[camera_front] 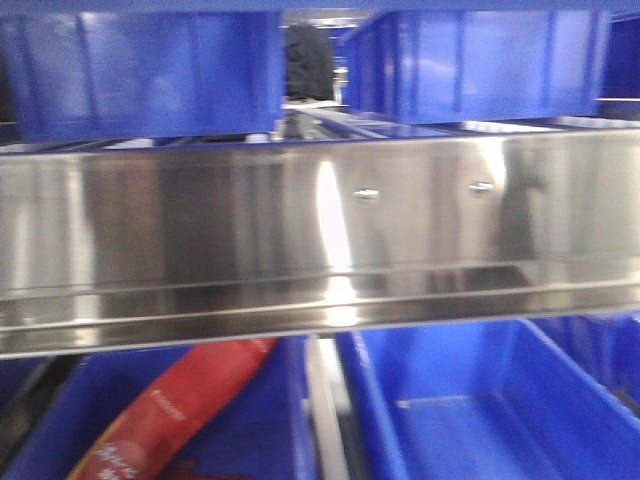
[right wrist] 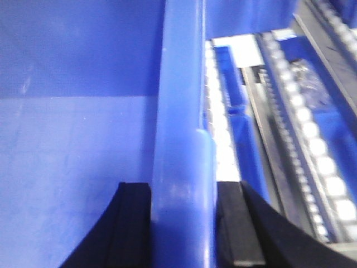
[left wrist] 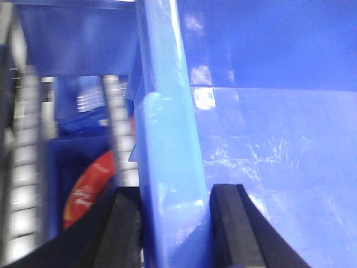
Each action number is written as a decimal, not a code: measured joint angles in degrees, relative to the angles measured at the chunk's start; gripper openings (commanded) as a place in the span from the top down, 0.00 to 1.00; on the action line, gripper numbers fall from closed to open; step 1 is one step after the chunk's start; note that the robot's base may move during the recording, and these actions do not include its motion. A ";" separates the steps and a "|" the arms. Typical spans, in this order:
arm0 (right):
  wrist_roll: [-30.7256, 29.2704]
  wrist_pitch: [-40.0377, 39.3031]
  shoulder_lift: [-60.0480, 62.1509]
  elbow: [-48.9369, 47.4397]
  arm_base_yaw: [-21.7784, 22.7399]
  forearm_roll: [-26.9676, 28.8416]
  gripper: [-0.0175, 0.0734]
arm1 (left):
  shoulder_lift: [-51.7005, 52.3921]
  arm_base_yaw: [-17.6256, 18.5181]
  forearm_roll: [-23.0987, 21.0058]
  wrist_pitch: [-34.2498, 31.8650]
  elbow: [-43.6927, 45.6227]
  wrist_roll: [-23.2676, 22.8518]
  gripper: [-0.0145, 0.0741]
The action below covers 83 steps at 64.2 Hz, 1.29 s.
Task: Move blue bin to conveyor side
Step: 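Pull the held blue bin back away from the shelf rack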
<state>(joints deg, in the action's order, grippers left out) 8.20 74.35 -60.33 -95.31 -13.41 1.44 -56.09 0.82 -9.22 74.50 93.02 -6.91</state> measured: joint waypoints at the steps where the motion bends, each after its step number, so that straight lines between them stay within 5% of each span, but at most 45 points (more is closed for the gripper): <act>1: 0.00 0.00 0.00 0.00 0.00 0.00 0.90 | 0.04 0.00 0.00 0.00 0.00 0.00 0.86; 83: 0.00 -0.12 0.00 0.00 0.00 0.00 0.90 | 0.20 0.00 0.00 0.00 0.00 0.00 0.86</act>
<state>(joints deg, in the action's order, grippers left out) 8.20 74.23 -60.33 -95.31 -13.41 1.44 -55.89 0.82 -9.22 74.50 93.02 -6.91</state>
